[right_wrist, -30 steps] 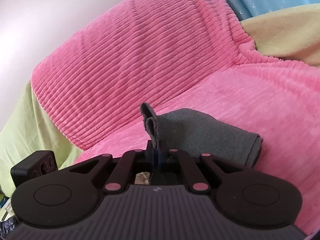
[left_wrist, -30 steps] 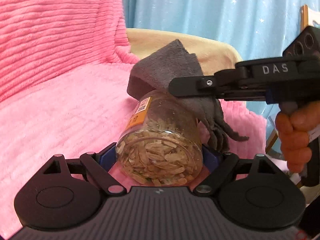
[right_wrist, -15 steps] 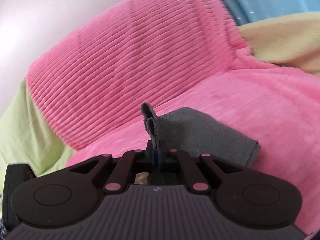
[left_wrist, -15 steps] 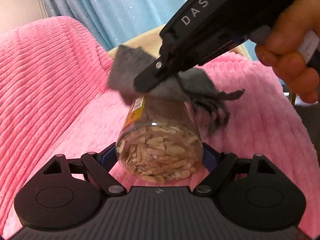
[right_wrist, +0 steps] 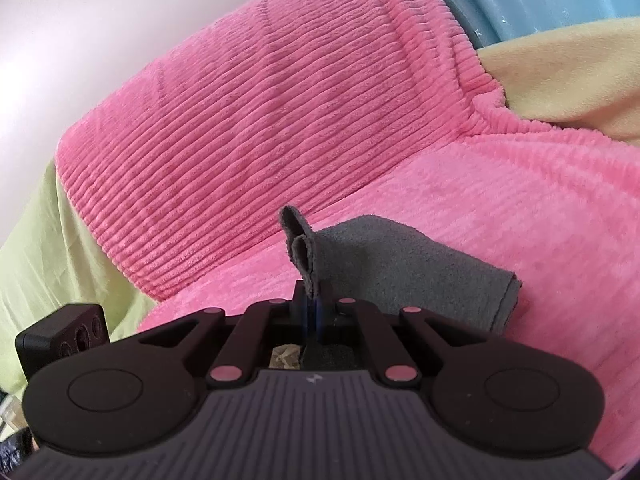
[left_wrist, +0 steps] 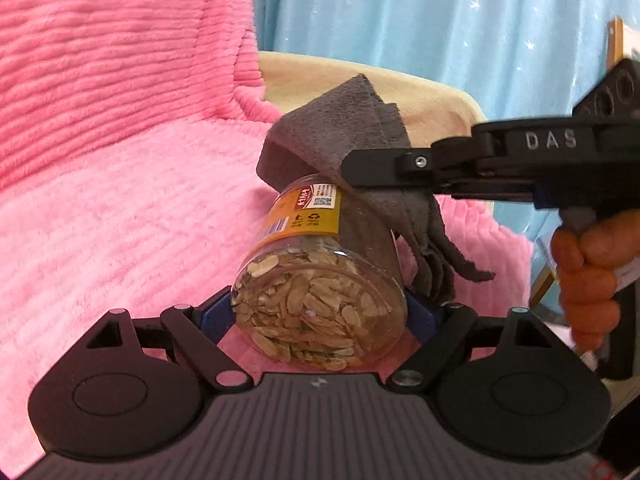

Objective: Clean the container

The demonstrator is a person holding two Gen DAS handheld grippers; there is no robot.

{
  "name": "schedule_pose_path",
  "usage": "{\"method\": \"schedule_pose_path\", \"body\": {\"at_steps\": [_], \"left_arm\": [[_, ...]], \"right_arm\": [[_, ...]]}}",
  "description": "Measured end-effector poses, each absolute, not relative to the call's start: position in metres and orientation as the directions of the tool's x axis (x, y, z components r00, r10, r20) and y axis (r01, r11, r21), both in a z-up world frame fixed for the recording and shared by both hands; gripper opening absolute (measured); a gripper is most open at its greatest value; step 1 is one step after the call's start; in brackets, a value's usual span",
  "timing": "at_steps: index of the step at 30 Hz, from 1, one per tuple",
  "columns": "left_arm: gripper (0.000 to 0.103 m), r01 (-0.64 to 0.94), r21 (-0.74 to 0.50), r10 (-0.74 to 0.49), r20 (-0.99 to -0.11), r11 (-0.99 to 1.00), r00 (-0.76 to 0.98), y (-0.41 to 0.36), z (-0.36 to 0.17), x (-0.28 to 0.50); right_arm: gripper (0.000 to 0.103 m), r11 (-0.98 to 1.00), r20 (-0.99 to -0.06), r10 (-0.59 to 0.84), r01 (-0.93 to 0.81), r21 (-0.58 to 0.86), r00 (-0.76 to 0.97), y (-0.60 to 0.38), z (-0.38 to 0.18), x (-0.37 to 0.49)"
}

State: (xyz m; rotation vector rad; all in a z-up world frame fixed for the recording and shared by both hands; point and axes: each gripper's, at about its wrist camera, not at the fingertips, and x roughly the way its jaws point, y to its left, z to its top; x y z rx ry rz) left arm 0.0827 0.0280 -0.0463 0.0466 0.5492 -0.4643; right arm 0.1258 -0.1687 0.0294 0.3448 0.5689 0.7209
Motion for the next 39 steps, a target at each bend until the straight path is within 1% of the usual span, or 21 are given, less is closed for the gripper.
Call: {"method": "schedule_pose_path", "body": {"at_steps": [2,4,6,8,12,14,16,20,23,25,28,31,34,36,39], "left_arm": [[0.086,0.435,0.051,-0.351,-0.512,0.899,0.784,0.02,-0.046,0.079],[0.086,0.429,0.173,-0.293,-0.508,0.886,0.81,0.012,-0.048,0.08],[0.086,0.427,0.263,-0.258,-0.496,0.865,0.829,0.005,-0.05,0.077],[0.086,0.428,0.319,-0.242,-0.486,0.845,0.84,-0.003,-0.052,0.072],[0.085,0.432,0.384,-0.224,-0.478,0.816,0.849,-0.014,-0.054,0.069],[0.085,0.432,0.366,-0.227,-0.486,0.824,0.844,-0.013,-0.054,0.069],[0.085,0.435,0.3,-0.25,-0.499,0.849,0.83,-0.007,-0.052,0.07],[0.086,0.417,0.056,-0.332,-0.516,0.907,0.79,0.016,-0.045,0.08],[0.086,0.384,-0.091,-0.373,-0.518,0.919,0.77,0.032,-0.045,0.089],[0.086,0.37,-0.146,-0.39,-0.515,0.917,0.764,0.038,-0.045,0.09],[0.085,0.371,-0.148,-0.392,-0.51,0.917,0.766,0.039,-0.044,0.091],[0.085,0.392,-0.067,-0.368,-0.513,0.918,0.775,0.036,-0.042,0.092],[0.085,0.429,0.148,-0.302,-0.511,0.891,0.805,0.016,-0.042,0.089],[0.085,0.451,0.303,-0.265,-0.496,0.84,0.827,0.001,-0.045,0.078],[0.085,0.462,0.438,-0.242,-0.471,0.771,0.849,-0.013,-0.051,0.068]], "right_arm": [[0.003,0.633,-0.363,0.772,-0.577,0.517,0.522,-0.162,0.029,0.122],[0.003,0.597,-0.371,0.802,-0.62,0.508,0.468,-0.152,0.029,0.115],[0.002,0.585,-0.385,0.81,-0.655,0.479,0.442,-0.145,0.031,0.111],[0.001,0.602,-0.381,0.798,-0.646,0.469,0.466,-0.149,0.031,0.115],[0.001,0.713,-0.375,0.698,-0.539,0.449,0.61,-0.163,0.03,0.126],[0.001,0.703,-0.367,0.705,-0.527,0.478,0.607,-0.166,0.027,0.128],[0.001,0.704,-0.367,0.705,-0.536,0.466,0.607,-0.165,0.027,0.125],[0.001,0.697,-0.368,0.712,-0.54,0.472,0.597,-0.164,0.025,0.126],[0.001,0.694,-0.374,0.716,-0.541,0.475,0.59,-0.163,0.022,0.127],[0.001,0.696,-0.379,0.715,-0.543,0.47,0.588,-0.163,0.023,0.125],[0.001,0.7,-0.383,0.711,-0.539,0.469,0.59,-0.162,0.023,0.124],[0.003,0.695,-0.389,0.716,-0.547,0.466,0.579,-0.16,0.025,0.122],[0.003,0.638,-0.383,0.77,-0.601,0.481,0.511,-0.155,0.028,0.116],[0.003,0.607,-0.385,0.794,-0.638,0.474,0.47,-0.147,0.03,0.109],[0.001,0.6,-0.39,0.798,-0.663,0.448,0.459,-0.141,0.031,0.108]]}}
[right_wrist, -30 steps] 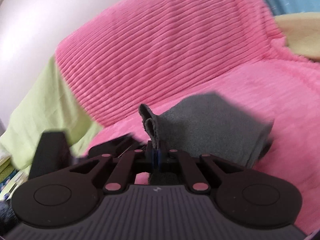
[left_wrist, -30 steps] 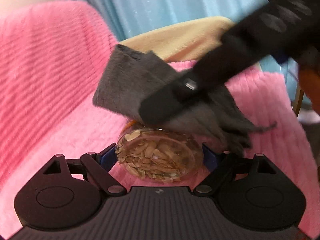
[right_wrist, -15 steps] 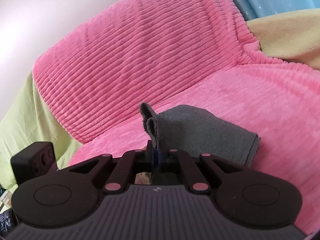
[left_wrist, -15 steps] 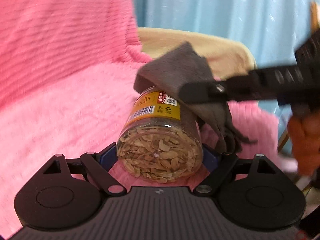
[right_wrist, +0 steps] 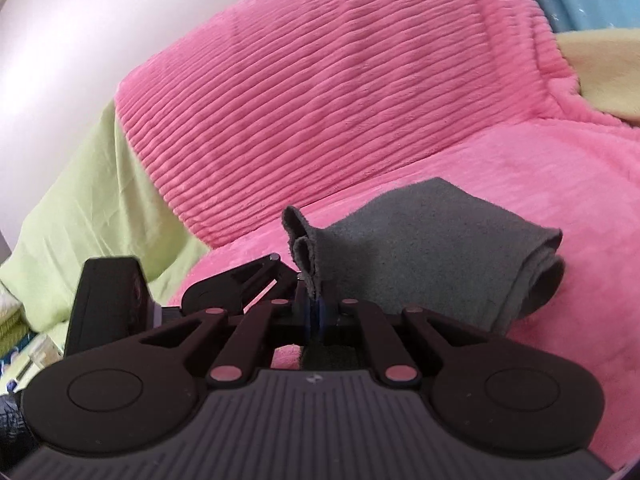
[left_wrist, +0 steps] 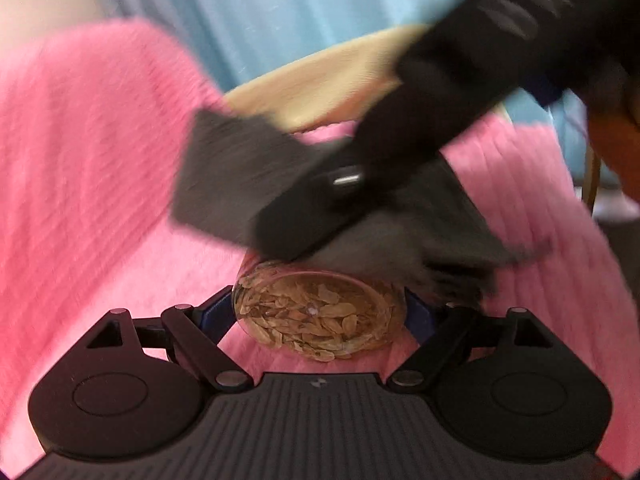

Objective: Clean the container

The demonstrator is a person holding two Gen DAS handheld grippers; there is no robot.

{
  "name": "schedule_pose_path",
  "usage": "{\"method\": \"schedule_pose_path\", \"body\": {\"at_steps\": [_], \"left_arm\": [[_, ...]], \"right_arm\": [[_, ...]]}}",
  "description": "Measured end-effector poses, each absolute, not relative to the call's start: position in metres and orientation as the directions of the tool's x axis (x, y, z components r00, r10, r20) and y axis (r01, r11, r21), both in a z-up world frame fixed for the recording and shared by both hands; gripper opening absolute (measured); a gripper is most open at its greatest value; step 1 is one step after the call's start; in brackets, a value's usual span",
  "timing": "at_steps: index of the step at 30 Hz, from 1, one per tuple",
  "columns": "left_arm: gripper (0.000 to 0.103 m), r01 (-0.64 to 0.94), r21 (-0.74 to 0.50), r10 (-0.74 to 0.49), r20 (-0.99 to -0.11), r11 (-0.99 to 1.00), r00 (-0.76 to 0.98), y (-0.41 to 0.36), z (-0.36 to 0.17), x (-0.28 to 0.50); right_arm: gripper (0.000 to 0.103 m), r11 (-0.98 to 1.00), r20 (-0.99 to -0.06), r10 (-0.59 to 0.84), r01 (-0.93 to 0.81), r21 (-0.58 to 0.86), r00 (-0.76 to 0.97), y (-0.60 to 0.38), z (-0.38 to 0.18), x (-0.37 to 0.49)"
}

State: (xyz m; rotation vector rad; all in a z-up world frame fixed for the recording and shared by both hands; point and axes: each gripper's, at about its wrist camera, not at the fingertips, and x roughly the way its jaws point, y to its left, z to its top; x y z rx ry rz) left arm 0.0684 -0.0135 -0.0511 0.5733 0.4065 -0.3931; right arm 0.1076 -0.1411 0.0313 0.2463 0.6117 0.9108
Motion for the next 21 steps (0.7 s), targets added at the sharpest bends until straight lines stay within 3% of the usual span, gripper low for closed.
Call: {"method": "schedule_pose_path", "body": {"at_steps": [5,9,15,19,21], "left_arm": [[0.085,0.457,0.474,-0.235,-0.455,0.753,0.859,-0.019,-0.053,0.066],[0.086,0.46,0.418,-0.248,-0.468,0.783,0.848,-0.014,-0.049,0.069],[0.088,0.473,0.074,-0.375,-0.509,0.878,0.775,0.018,-0.035,0.084],[0.088,0.443,-0.179,-0.471,-0.475,0.878,0.743,0.043,-0.032,0.094],[0.088,0.438,-0.233,-0.495,-0.461,0.868,0.737,0.05,-0.032,0.097]], "right_arm": [[0.001,0.745,-0.377,0.666,-0.551,0.375,0.644,-0.155,0.031,0.119],[0.001,0.738,-0.363,0.67,-0.529,0.419,0.648,-0.161,0.027,0.122],[0.001,0.733,-0.36,0.675,-0.53,0.427,0.644,-0.161,0.028,0.121],[0.001,0.731,-0.362,0.677,-0.529,0.432,0.641,-0.161,0.028,0.122],[0.001,0.729,-0.363,0.679,-0.53,0.433,0.638,-0.161,0.028,0.121]]}}
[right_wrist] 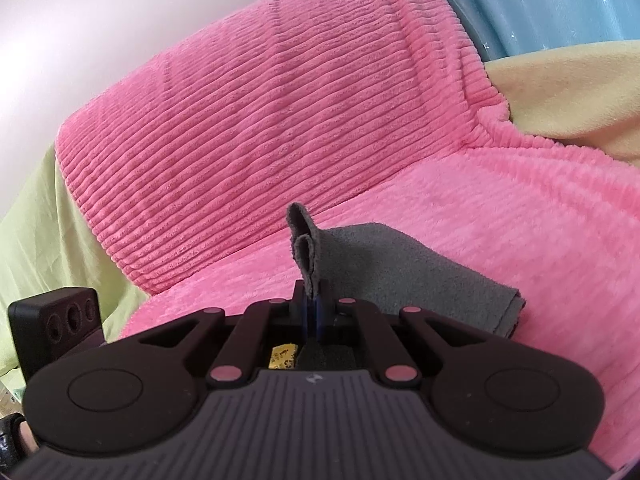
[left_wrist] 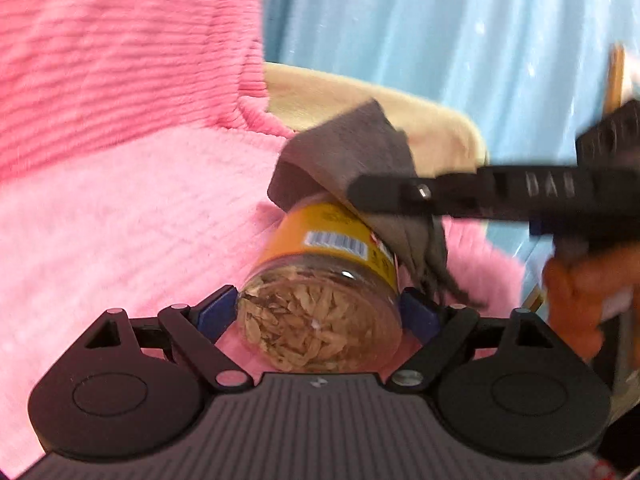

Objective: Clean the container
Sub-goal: 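Keep rubbing the jar with the cloth in the right gripper while the left gripper holds it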

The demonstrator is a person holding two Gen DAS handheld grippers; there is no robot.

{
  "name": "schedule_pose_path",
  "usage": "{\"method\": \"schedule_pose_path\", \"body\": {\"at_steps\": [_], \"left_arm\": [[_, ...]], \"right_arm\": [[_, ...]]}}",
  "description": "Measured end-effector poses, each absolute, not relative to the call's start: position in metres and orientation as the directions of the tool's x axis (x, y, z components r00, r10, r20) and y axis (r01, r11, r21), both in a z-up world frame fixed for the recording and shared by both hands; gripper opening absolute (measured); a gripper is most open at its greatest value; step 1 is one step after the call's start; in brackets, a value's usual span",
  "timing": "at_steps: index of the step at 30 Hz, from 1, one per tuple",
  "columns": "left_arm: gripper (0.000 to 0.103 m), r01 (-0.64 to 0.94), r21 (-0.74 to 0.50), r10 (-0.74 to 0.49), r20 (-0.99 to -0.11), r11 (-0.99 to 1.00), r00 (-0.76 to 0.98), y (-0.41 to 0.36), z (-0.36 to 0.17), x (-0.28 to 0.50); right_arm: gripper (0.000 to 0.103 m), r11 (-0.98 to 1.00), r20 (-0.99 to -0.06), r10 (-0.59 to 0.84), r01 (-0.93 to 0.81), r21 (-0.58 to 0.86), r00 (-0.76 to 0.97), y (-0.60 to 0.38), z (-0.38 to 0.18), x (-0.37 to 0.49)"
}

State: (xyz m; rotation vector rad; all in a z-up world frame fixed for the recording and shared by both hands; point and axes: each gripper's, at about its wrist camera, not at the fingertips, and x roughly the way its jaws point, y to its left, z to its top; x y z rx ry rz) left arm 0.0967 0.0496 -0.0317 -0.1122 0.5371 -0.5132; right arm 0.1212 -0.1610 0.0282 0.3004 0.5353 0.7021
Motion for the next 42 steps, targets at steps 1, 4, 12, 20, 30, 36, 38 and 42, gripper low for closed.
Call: {"method": "schedule_pose_path", "body": {"at_steps": [1,4,12,20,30,36,38,42], "left_arm": [[0.087,0.439,-0.236,-0.498,-0.457,0.867,0.737,0.051,-0.032,0.097],[0.087,0.449,-0.194,-0.485,-0.458,0.872,0.745,0.049,-0.03,0.095],[0.087,0.459,0.335,-0.291,-0.446,0.822,0.847,-0.002,-0.038,0.069],[0.087,0.45,0.418,-0.267,-0.426,0.789,0.864,-0.009,-0.045,0.065],[0.088,0.465,-0.063,-0.432,-0.499,0.883,0.751,0.035,-0.041,0.089],[0.087,0.458,0.282,-0.289,-0.48,0.843,0.828,0.003,-0.047,0.077],[0.087,0.453,0.382,-0.254,-0.468,0.806,0.847,-0.007,-0.053,0.072],[0.087,0.45,0.422,-0.244,-0.457,0.787,0.856,-0.011,-0.056,0.069]], "right_arm": [[0.001,0.728,-0.363,0.68,-0.53,0.435,0.637,-0.161,0.028,0.121],[0.002,0.716,-0.366,0.693,-0.538,0.444,0.621,-0.159,0.029,0.12],[0.002,0.609,-0.384,0.792,-0.655,0.447,0.475,-0.146,0.03,0.11],[0.001,0.728,-0.355,0.677,-0.517,0.45,0.645,-0.164,0.024,0.125],[0.001,0.726,-0.354,0.679,-0.517,0.453,0.643,-0.165,0.023,0.123],[0.003,0.675,-0.376,0.737,-0.6,0.429,0.562,-0.155,0.029,0.109],[0.003,0.642,-0.385,0.766,-0.641,0.42,0.515,-0.147,0.029,0.101],[0.001,0.638,-0.378,0.77,-0.642,0.426,0.514,-0.149,0.028,0.105]]}}
